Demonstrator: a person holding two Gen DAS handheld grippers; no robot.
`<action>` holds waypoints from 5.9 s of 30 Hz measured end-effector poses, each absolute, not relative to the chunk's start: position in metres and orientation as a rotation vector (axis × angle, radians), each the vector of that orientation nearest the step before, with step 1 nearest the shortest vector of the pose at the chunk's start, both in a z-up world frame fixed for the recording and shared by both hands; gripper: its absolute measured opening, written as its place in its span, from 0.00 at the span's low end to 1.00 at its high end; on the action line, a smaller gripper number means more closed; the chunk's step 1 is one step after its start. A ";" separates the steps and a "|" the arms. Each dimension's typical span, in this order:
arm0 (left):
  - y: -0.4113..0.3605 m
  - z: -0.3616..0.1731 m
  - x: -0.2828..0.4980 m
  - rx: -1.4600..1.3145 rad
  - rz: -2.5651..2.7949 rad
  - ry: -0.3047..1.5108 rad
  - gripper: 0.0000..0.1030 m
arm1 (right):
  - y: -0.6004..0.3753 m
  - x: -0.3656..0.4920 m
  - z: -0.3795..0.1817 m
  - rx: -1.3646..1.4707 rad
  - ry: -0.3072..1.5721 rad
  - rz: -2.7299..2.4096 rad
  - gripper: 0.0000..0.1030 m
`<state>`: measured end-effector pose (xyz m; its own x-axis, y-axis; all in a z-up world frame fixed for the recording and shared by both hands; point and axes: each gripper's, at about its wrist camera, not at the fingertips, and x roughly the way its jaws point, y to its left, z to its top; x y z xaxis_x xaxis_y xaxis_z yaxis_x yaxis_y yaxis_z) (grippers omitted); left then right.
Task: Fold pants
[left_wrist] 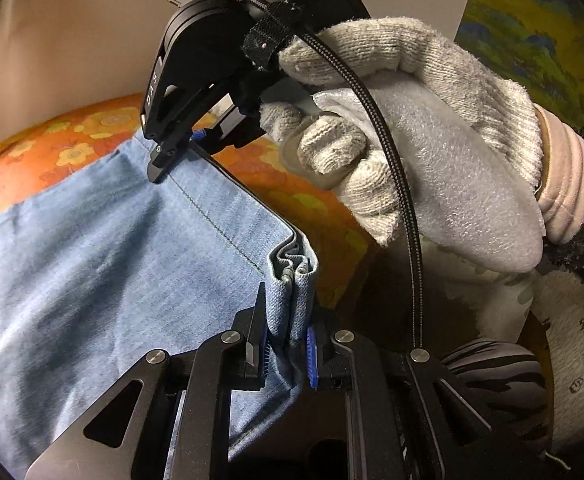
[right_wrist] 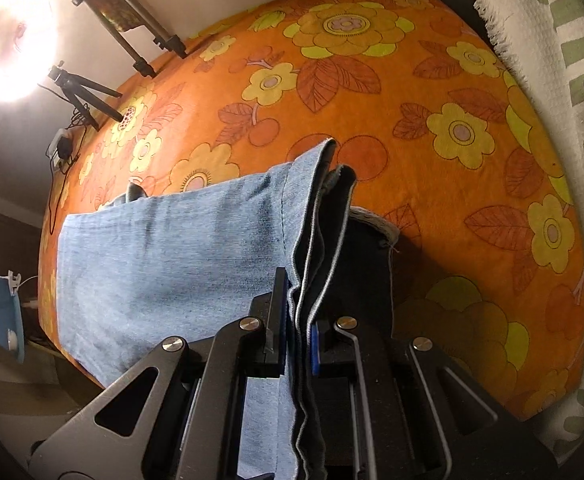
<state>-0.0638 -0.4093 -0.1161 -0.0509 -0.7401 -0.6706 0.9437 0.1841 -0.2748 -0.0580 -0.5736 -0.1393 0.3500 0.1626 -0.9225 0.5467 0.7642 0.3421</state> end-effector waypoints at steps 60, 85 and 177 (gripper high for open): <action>-0.063 -0.103 0.071 -0.097 -0.675 0.906 0.46 | -0.283 0.125 -0.045 0.333 1.125 0.123 0.55; -0.056 -0.146 0.092 -0.274 -0.718 0.916 0.34 | -0.156 0.255 -0.156 -0.031 1.456 -0.079 0.54; -0.379 -0.092 -0.047 0.220 -1.358 0.817 0.11 | -0.564 -0.048 -0.108 0.626 1.070 -0.417 0.02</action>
<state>-0.0469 -0.3792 -0.0924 -0.0100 -0.7759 -0.6308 0.9207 0.2390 -0.3086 -0.0478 -0.5642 -0.1076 0.4295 -0.0184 -0.9029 0.5979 0.7550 0.2691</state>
